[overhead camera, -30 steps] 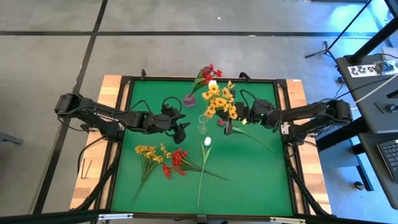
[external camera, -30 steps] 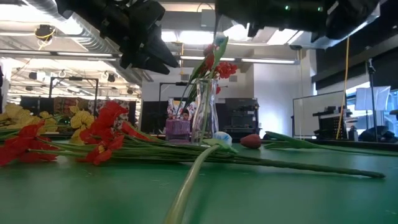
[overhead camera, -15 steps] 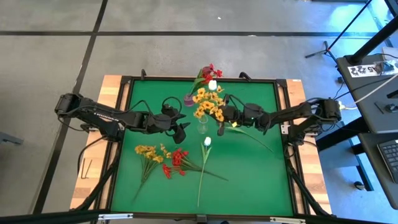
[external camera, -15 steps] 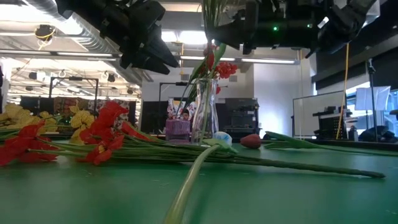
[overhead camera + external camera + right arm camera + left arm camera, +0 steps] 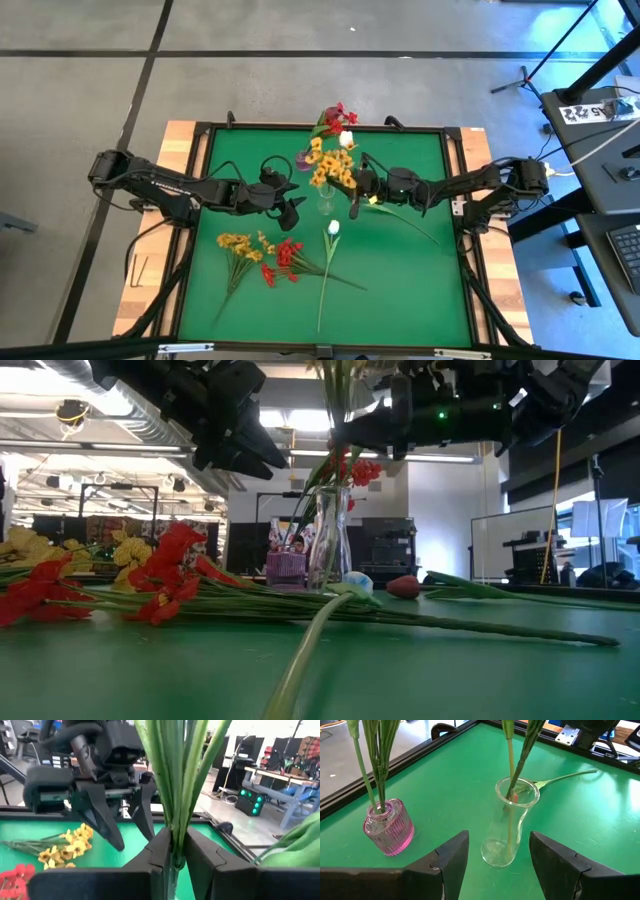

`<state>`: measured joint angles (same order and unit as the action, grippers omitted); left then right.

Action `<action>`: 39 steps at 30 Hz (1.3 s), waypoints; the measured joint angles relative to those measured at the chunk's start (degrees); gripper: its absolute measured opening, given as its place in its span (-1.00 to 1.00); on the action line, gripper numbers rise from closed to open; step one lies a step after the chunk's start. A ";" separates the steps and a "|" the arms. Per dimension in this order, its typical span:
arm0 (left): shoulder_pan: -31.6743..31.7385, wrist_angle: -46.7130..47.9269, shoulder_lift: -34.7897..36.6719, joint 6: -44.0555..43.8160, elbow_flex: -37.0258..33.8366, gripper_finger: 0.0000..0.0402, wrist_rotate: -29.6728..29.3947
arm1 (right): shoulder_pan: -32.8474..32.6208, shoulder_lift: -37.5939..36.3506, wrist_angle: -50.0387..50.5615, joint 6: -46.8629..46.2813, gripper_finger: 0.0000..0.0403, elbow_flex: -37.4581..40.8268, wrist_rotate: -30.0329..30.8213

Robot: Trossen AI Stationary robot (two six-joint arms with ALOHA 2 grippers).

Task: Sort flowers into vase by color
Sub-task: Put the right yellow flowers into the transparent vase, then put the yellow flowers into the transparent vase

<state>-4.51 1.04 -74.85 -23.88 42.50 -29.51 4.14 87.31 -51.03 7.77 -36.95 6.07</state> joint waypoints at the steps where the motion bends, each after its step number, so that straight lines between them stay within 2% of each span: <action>1: 0.00 0.00 0.00 0.00 0.00 0.02 0.02 | 0.00 0.00 0.03 0.00 -0.69 0.00 0.00; 24: 0.00 0.71 0.00 -0.02 0.01 0.02 0.01 | -0.04 -0.47 0.82 -1.57 0.09 -0.01 -1.73; 34: -0.01 1.15 0.00 -0.09 0.00 0.02 0.02 | -0.04 -6.62 17.95 -3.39 0.38 -3.49 -2.44; 39: -0.02 1.14 0.00 -0.11 0.00 0.02 0.02 | -0.04 -9.96 24.16 -3.47 0.46 -5.00 -5.65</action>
<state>-4.54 2.17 -74.85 -23.99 42.50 -29.50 4.10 77.35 -26.87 4.29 -41.95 0.42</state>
